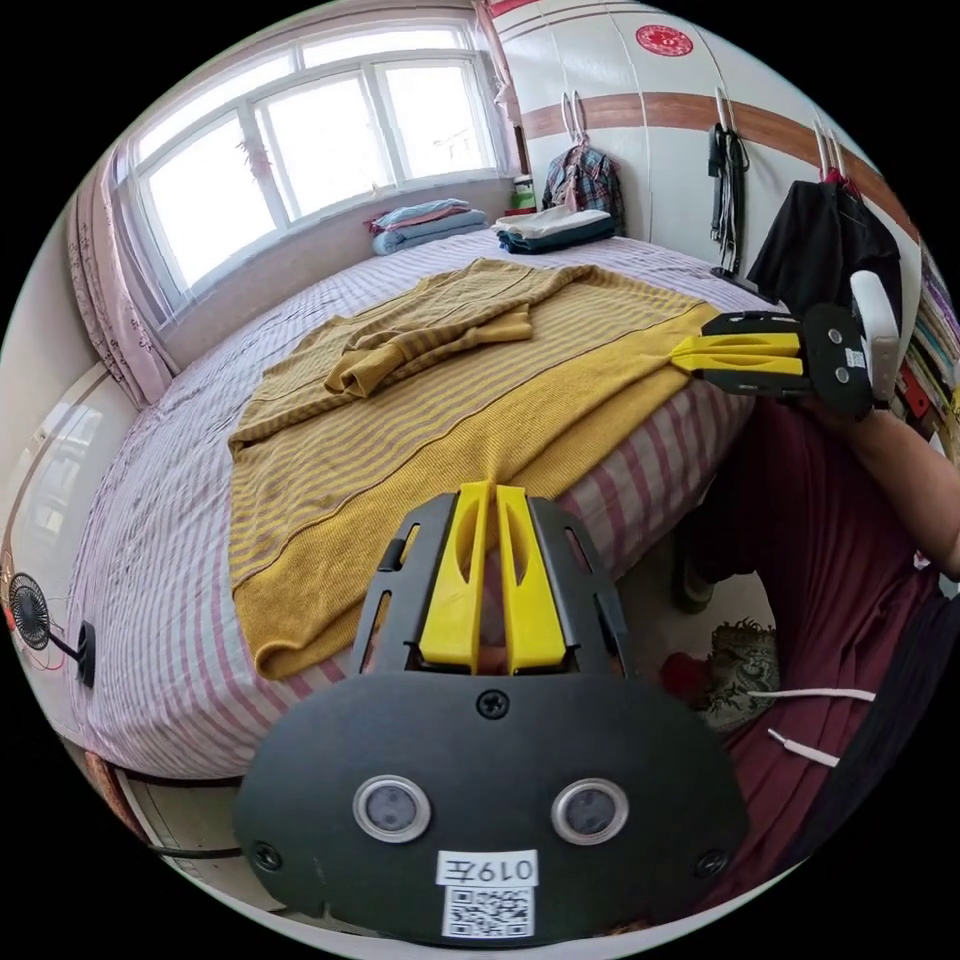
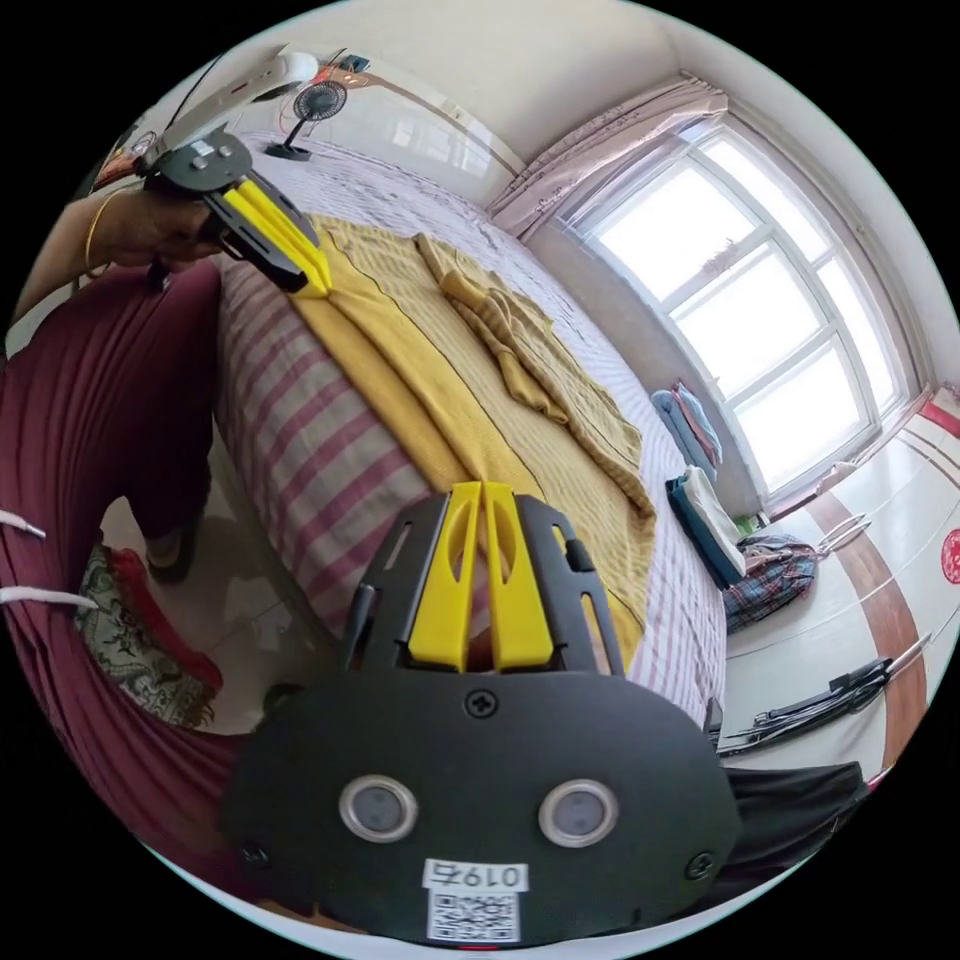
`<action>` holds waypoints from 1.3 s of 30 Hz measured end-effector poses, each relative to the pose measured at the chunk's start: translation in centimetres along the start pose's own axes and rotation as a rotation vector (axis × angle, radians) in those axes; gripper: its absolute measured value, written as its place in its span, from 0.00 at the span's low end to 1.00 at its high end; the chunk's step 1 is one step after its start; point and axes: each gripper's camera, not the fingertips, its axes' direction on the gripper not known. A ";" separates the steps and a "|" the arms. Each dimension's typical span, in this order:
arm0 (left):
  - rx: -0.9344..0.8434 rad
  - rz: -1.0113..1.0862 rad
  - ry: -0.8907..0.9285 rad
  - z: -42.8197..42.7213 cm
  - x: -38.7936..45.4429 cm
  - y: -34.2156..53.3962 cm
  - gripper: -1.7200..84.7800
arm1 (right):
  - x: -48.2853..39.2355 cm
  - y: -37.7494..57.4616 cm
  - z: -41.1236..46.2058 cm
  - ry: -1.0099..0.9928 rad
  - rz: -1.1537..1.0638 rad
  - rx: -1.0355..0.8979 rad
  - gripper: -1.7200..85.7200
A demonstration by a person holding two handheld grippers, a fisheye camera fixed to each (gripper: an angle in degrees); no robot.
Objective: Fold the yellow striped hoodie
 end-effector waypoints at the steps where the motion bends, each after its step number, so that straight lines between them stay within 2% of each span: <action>1: -0.003 0.003 -0.021 0.2 0.5 0.0 0.03 | -0.6 -0.1 0.0 0.037 -0.017 0.001 0.01; 6: -0.017 0.012 -0.068 -0.7 1.7 0.5 0.03 | -2.0 0.3 -1.3 0.111 -0.051 0.017 0.02; 11: 0.015 -0.038 -0.347 -3.7 -1.0 4.6 0.04 | -0.7 2.3 -4.2 0.136 0.064 0.048 0.01; 13: 0.000 -0.008 -0.386 -3.9 -2.5 6.0 0.05 | 0.0 3.5 -4.9 0.137 0.106 0.043 0.01; 18: -0.131 0.087 -0.250 -2.6 -5.4 7.0 0.11 | 1.5 5.1 -5.7 0.121 0.195 0.067 0.01; 28: -0.224 0.172 -0.302 0.3 -5.8 6.7 0.04 | 3.9 8.2 -2.7 0.158 0.241 -0.042 0.01; 35: -0.055 0.095 -0.348 -1.5 -6.8 9.2 0.03 | 5.0 10.9 -0.5 0.178 0.314 -0.098 0.01; 39: -0.053 0.047 -0.333 -0.9 -7.6 11.0 0.02 | 6.1 13.3 0.6 0.088 0.387 -0.070 0.06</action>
